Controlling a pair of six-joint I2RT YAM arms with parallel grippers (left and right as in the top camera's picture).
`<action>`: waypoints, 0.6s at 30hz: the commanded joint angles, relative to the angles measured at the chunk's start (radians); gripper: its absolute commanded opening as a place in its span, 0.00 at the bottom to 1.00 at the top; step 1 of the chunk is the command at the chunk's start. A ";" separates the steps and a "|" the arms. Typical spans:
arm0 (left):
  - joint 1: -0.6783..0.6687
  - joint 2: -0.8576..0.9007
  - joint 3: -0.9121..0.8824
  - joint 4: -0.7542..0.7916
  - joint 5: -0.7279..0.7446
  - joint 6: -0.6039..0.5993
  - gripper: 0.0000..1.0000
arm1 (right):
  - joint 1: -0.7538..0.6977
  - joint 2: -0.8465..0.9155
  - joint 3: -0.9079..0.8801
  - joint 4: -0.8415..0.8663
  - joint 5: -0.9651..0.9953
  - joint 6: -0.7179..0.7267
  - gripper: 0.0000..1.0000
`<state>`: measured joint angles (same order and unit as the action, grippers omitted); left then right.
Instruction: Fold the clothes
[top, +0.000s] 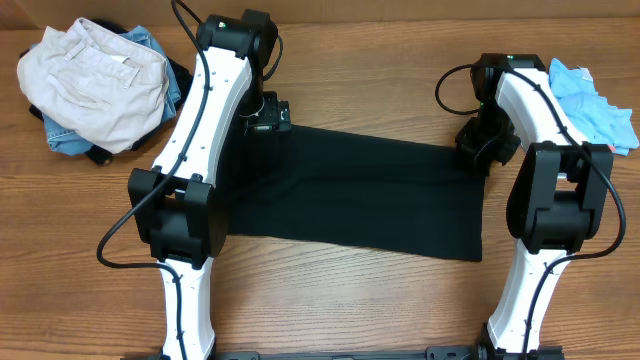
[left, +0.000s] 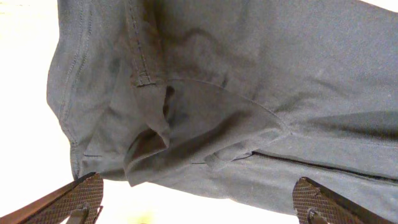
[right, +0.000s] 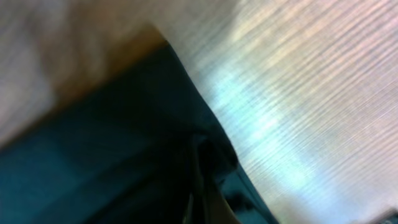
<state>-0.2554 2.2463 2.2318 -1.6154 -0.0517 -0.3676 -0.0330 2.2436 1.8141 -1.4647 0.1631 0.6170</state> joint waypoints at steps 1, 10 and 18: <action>-0.007 -0.010 0.023 0.003 0.007 0.006 1.00 | -0.007 -0.043 0.027 -0.064 0.028 0.013 0.04; -0.007 -0.010 0.023 0.008 -0.004 0.005 1.00 | 0.001 -0.047 0.027 -0.230 0.106 0.101 0.04; -0.006 -0.010 0.023 0.014 -0.003 0.005 1.00 | 0.037 -0.113 0.026 -0.230 0.079 0.111 0.07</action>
<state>-0.2554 2.2463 2.2318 -1.6009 -0.0525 -0.3676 -0.0147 2.1796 1.8198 -1.6947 0.2409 0.7063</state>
